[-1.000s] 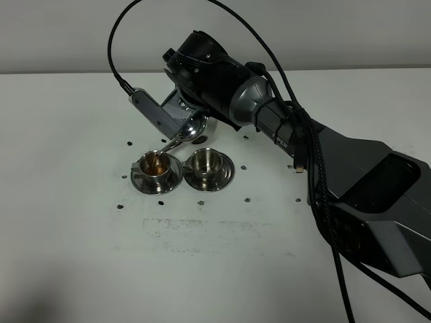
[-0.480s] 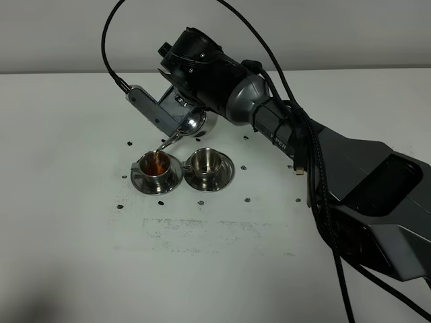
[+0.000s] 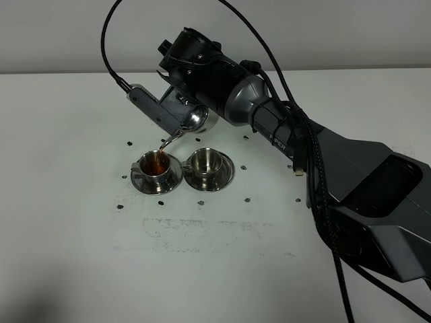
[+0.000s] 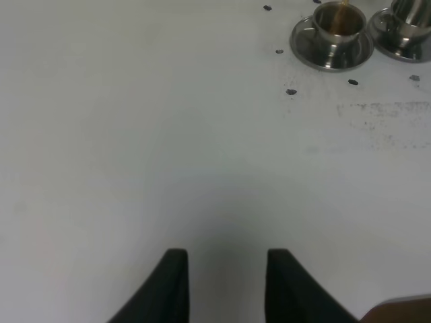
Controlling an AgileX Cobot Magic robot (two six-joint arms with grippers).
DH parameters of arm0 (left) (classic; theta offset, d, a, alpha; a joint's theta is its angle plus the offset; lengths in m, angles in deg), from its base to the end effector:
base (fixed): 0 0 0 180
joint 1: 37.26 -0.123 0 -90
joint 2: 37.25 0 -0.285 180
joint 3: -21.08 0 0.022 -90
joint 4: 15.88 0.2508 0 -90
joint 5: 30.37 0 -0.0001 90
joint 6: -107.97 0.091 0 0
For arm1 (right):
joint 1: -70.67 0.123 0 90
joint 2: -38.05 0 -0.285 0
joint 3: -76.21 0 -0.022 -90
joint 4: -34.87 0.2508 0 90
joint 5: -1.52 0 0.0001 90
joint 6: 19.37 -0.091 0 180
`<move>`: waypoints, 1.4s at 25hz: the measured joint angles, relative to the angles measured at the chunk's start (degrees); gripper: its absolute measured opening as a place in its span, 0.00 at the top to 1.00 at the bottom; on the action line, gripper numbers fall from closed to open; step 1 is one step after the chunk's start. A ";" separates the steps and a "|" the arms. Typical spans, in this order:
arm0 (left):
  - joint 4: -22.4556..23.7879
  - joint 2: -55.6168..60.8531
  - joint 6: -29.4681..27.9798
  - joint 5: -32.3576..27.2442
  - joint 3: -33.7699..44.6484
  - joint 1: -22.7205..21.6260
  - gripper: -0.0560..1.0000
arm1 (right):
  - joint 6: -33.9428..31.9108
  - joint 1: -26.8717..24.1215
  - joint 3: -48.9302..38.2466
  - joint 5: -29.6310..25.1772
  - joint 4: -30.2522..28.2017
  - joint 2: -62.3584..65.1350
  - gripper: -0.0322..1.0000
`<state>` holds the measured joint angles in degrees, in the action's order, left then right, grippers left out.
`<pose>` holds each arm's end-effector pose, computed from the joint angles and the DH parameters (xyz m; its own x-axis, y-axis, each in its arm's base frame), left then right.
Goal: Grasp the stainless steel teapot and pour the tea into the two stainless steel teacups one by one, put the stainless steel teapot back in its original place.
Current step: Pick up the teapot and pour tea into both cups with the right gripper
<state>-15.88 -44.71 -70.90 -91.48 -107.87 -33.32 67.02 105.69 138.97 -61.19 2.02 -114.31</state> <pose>-0.0012 0.0001 0.2647 -0.4916 0.0536 -0.8692 0.0784 0.9968 0.0171 0.4717 0.2769 0.2113 0.4413 -0.7336 0.5167 -0.6119 -0.6672 -0.4248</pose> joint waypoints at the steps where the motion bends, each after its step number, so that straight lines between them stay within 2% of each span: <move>1: 0.00 0.00 0.00 0.00 0.00 0.00 0.67 | 0.00 0.00 0.00 0.00 0.00 0.00 0.77; 35: 0.00 0.00 -0.02 0.00 0.00 0.00 0.67 | -0.04 0.65 0.00 0.03 -1.34 0.00 0.77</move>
<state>-15.88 -44.71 -70.91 -91.48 -107.87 -33.32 66.97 106.35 138.97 -61.16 0.68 -114.31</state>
